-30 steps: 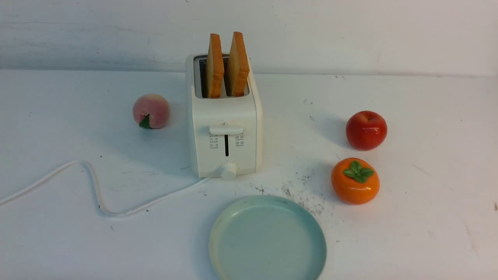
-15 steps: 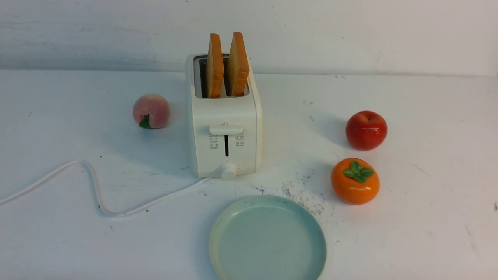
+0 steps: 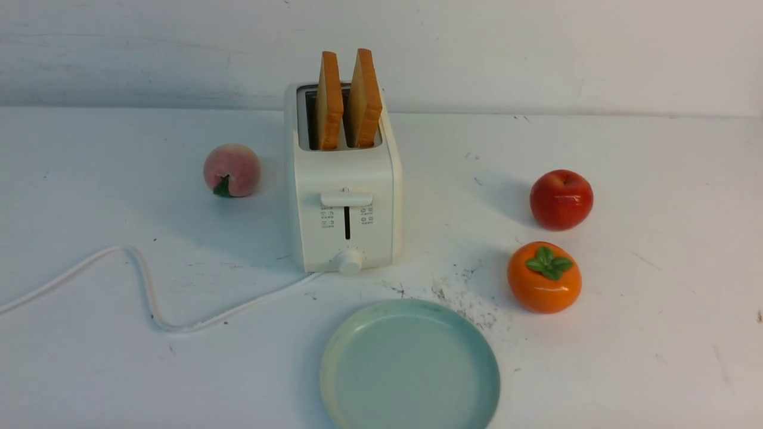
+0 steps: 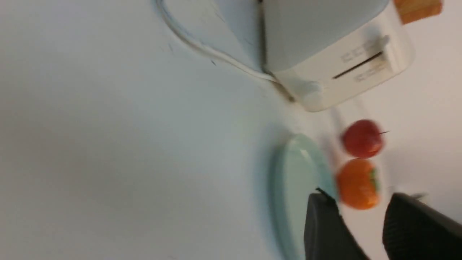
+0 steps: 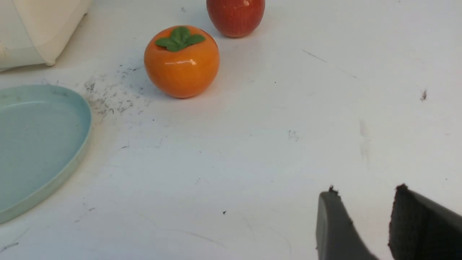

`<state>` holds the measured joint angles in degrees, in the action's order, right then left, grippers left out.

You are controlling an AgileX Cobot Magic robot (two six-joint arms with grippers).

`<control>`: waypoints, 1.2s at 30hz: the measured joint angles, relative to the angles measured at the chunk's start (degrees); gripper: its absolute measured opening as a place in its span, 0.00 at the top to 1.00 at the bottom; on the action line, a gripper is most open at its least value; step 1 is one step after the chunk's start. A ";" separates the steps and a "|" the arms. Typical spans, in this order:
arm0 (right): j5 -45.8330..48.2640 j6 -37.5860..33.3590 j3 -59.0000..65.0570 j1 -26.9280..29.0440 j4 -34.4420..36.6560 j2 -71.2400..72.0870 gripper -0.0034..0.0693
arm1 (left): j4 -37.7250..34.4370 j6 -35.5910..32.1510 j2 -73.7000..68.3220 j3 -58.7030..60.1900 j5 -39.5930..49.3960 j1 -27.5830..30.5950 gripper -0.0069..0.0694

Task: Take toasted bread from bread machine on white table place on plate.
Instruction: 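Grasp the toast slice in the toaster and pull it up out of the slot with the right gripper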

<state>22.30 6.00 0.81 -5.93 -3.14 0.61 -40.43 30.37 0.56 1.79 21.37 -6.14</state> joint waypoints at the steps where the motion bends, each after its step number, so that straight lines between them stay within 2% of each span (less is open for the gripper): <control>1: -0.06 -0.13 0.00 0.00 -0.77 0.00 0.62 | -4.85 1.17 0.00 0.00 -0.30 0.00 0.60; 3: -0.37 0.08 0.00 0.00 -1.28 0.00 0.62 | -10.49 2.06 0.00 0.00 -0.57 0.00 0.60; 4: -0.44 0.40 0.00 0.00 -1.21 0.00 0.62 | -11.01 2.07 0.00 0.00 -0.63 0.00 0.60; 5: -1.36 3.22 0.12 0.00 0.72 0.00 0.62 | -14.46 2.35 0.00 0.00 -1.00 0.00 0.60; 6: -1.99 5.42 0.27 0.00 2.70 0.00 0.62 | -14.85 2.38 0.00 0.00 -1.15 0.00 0.60; 11: -5.27 21.73 0.51 0.00 19.75 0.00 0.62 | -16.37 2.55 0.00 0.00 -2.35 0.00 0.60; 14: -6.01 27.40 0.53 0.00 25.87 0.00 0.62 | -16.62 2.57 0.00 0.00 -2.79 0.00 0.60; 20: -11.89 29.39 0.58 0.00 28.85 0.00 0.62 | -17.90 2.61 0.00 0.00 -3.54 0.00 0.60; 22: -15.42 30.18 0.52 0.00 30.75 0.00 0.64 | -21.92 2.55 0.00 -0.08 -7.36 0.00 0.60; 25: -19.20 29.91 -1.25 0.00 31.18 0.00 0.69 | -26.35 -0.14 0.00 -2.92 -14.66 0.00 0.60; 28: -22.30 26.64 -4.09 0.00 29.39 0.00 0.77 | -29.20 -3.03 0.00 -6.83 -21.37 0.00 0.60; 29: -23.80 22.52 -6.65 0.00 27.99 -0.75 0.86 | -30.74 -6.02 0.00 -9.80 -26.21 0.00 0.60; 30: -23.97 19.93 -8.45 0.00 27.28 -1.59 0.90 | -31.06 -7.36 0.00 -11.29 -27.88 0.00 0.61; 33: -22.30 13.29 -13.66 0.00 26.29 -6.69 0.97 | -30.97 -12.73 0.00 -15.01 -28.25 0.00 0.65; 36: -12.95 6.47 -21.42 0.00 25.31 -15.15 0.96 | -28.72 -21.06 -0.79 -19.29 -23.12 0.00 0.73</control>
<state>9.35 12.47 -20.60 -5.93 22.17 -14.53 -69.14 9.30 -0.23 -17.50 -1.75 -6.14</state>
